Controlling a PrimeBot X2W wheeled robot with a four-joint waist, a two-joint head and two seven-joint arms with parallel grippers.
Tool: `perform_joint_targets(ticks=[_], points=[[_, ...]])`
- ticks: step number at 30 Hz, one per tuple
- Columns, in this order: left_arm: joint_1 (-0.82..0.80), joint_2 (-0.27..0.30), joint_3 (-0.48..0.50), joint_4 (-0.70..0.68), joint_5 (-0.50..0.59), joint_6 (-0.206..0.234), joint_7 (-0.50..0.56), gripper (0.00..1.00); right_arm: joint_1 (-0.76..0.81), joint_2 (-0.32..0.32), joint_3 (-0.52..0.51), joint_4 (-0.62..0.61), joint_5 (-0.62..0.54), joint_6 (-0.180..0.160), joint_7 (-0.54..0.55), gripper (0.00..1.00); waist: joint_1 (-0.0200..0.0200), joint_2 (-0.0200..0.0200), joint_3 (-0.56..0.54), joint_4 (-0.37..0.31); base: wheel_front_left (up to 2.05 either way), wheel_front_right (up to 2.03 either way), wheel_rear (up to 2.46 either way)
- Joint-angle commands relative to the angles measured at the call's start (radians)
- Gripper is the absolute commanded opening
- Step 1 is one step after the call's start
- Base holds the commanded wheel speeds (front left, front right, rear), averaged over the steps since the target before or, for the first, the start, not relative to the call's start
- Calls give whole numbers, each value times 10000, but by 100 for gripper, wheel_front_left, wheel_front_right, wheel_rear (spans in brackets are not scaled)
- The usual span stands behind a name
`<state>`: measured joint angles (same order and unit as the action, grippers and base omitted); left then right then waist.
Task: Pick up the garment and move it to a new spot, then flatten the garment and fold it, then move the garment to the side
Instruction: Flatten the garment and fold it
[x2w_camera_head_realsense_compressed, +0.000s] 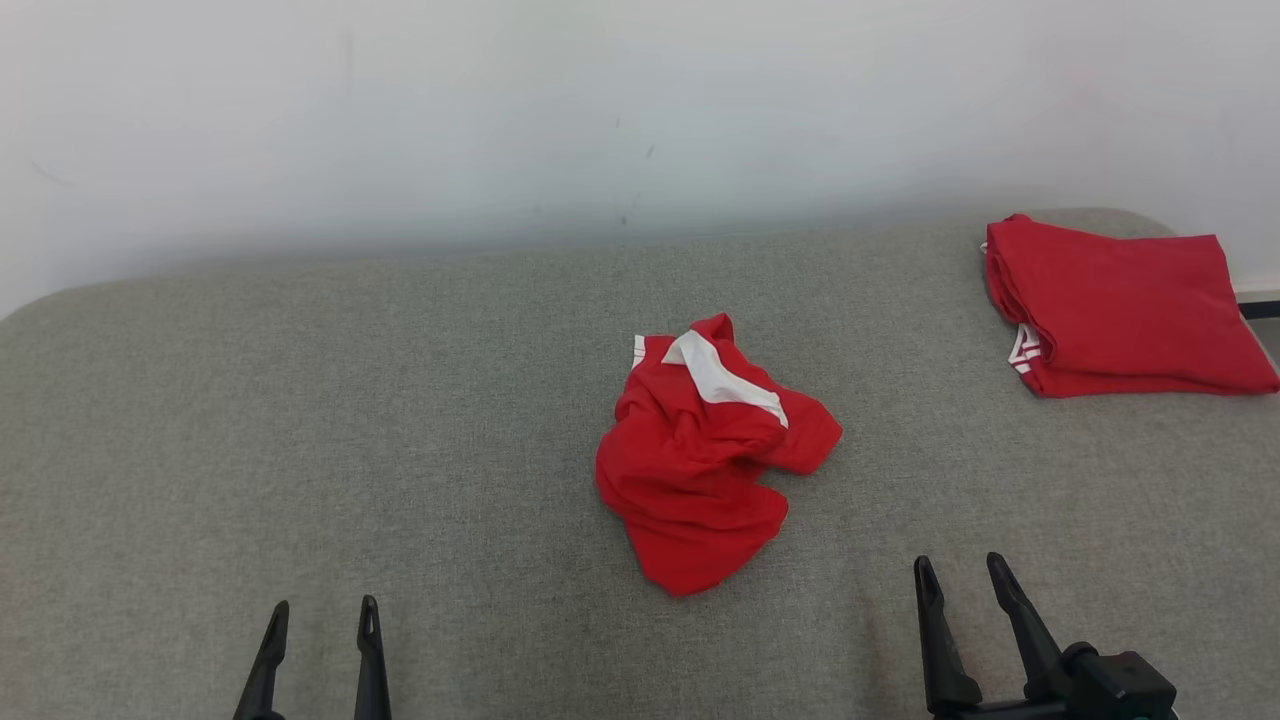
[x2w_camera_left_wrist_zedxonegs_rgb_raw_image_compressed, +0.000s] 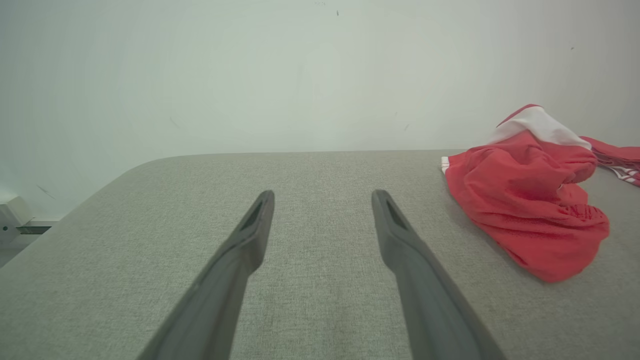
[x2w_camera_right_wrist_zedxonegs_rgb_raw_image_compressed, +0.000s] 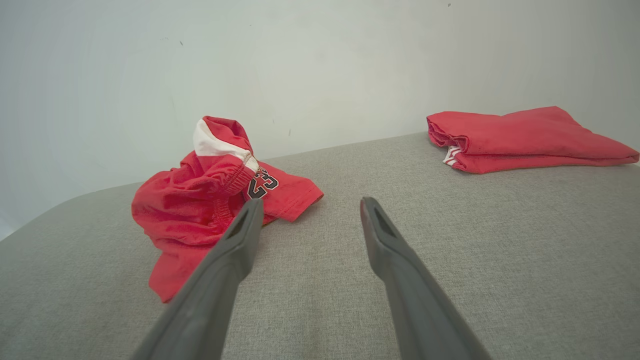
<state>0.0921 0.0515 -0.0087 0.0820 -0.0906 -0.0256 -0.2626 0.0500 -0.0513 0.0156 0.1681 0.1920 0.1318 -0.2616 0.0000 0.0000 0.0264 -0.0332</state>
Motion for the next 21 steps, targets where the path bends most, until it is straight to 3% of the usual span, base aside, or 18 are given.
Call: perform_joint_targets(ticks=[1, 11, 21], points=[[-56, -19, -30, 25, 5, 4, -29, 100, 47, 23, -1, -1, -17, -28, -43, 100, 0, 0, 4, -5, 0, 0, 0], [-330, -19, -344, 99, -51, -56, -29, 100, -386, 0, 253, 21, -298, -28, -43, 100, 0, 0, 197, 261, 0, 0, 0], [-634, -18, -597, 199, -253, -6, -29, 100, -1683, -710, 731, 846, -360, -28, -42, 100, 0, 0, 661, 1019, 0, 0, 0]])
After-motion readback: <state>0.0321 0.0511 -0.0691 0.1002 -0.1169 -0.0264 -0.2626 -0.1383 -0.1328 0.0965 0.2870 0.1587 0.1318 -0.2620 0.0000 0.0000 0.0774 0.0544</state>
